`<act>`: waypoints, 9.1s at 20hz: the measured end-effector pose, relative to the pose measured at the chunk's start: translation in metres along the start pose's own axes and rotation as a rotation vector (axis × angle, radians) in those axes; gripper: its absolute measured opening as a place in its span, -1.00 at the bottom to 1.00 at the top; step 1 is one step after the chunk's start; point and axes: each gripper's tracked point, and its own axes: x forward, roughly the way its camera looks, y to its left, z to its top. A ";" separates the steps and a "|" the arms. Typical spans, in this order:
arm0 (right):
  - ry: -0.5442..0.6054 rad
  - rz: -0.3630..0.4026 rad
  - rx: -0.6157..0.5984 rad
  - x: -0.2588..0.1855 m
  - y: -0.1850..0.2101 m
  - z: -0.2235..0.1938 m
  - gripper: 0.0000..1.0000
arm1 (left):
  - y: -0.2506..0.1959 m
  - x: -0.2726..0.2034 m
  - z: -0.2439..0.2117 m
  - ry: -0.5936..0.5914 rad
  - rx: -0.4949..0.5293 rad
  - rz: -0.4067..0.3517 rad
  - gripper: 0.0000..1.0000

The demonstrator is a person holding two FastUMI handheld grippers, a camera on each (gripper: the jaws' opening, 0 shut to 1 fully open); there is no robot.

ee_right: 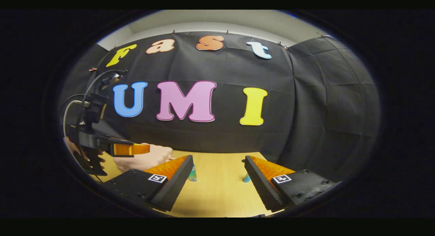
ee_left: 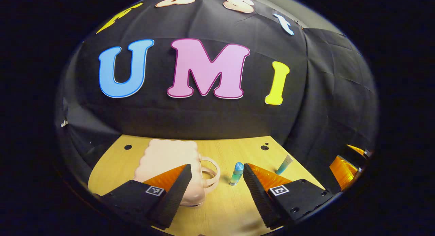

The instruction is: First open the suitcase, pack the skin care products into it, and then close the suitcase.

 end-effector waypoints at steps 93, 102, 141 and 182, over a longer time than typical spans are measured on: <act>0.077 -0.058 -0.189 0.063 0.050 -0.006 0.94 | 0.430 -0.012 0.068 -0.157 -0.160 0.368 0.94; 0.059 -0.082 -0.184 0.066 -0.002 0.004 0.94 | 0.205 -0.010 0.051 -0.273 -0.091 0.141 0.92; 0.456 -0.165 0.116 0.223 -0.111 -0.281 0.95 | -0.083 0.229 -0.163 0.070 0.063 -0.030 0.00; 0.328 0.384 0.073 0.159 0.243 -0.117 -0.33 | 0.227 0.103 -0.139 0.251 0.015 0.225 -0.13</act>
